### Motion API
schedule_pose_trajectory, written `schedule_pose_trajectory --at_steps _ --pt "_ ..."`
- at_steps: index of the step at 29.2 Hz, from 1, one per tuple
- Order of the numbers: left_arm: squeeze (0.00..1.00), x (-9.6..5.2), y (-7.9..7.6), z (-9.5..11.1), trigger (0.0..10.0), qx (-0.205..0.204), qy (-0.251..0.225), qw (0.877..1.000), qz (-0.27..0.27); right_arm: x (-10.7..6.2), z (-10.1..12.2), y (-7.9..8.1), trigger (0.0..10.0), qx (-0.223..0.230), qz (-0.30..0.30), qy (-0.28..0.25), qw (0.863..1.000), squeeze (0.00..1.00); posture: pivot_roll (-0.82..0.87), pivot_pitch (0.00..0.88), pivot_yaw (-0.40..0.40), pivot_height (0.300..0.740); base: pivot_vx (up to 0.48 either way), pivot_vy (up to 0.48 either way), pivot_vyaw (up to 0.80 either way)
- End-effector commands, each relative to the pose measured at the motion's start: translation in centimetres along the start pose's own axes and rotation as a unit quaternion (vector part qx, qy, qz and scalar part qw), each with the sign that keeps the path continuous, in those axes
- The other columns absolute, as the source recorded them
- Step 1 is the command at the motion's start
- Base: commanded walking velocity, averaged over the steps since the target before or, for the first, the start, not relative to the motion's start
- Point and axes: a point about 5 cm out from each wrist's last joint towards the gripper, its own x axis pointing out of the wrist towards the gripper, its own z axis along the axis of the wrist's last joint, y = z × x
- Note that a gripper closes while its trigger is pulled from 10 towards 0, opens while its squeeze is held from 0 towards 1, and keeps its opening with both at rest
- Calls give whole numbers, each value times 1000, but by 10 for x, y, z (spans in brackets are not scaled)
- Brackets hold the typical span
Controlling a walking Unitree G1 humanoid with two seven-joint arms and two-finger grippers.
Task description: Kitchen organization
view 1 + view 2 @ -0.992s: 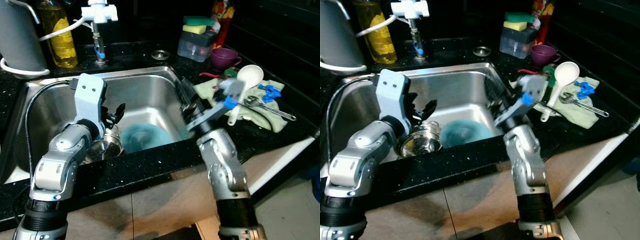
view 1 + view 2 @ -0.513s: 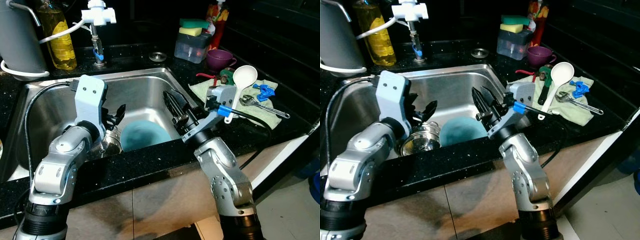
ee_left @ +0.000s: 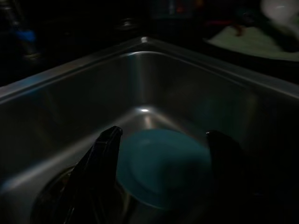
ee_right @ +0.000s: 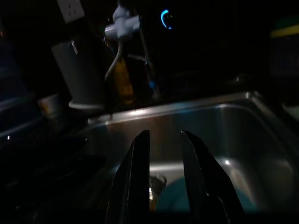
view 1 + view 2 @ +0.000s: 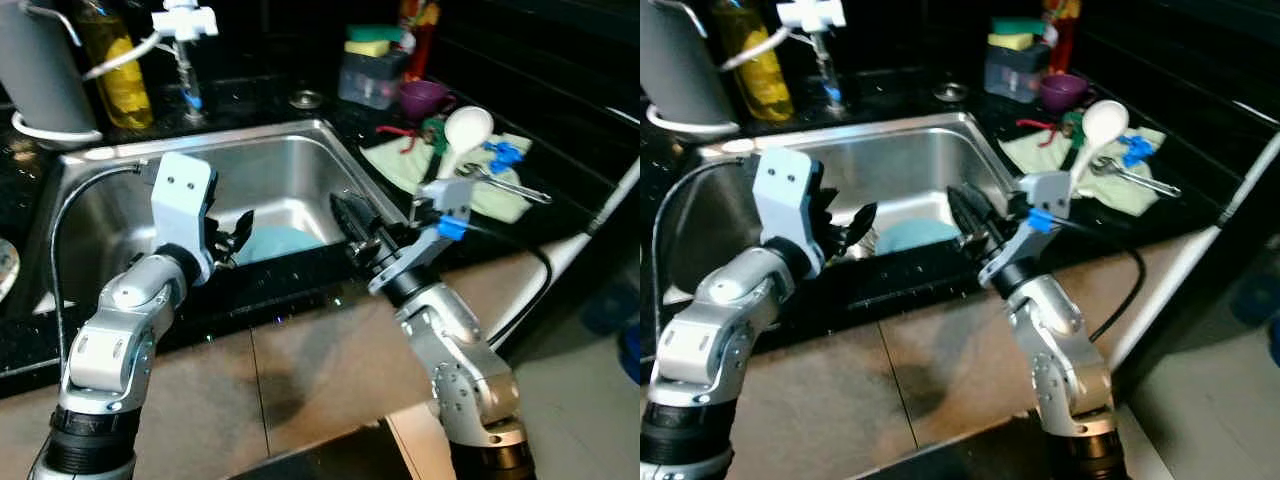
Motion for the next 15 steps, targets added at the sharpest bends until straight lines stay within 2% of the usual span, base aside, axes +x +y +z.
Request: schedule_pose_trajectory --at_steps 1,9,15 --pt "0 -2 2 -5 10000 -5 13 1000 4 -1 -3 5 10000 13 7 6 1000 0 -41 139 -42 740 -285 0 0" --pt "0 -4 4 -7 10000 -3 17 1000 8 -2 -4 7 10000 17 10 11 1000 0 -40 142 -43 740 -271 0 0" --pt "0 -7 7 -17 10000 -3 48 999 22 -5 -7 8 10000 23 18 26 999 0 -40 142 -43 740 0 0 0"
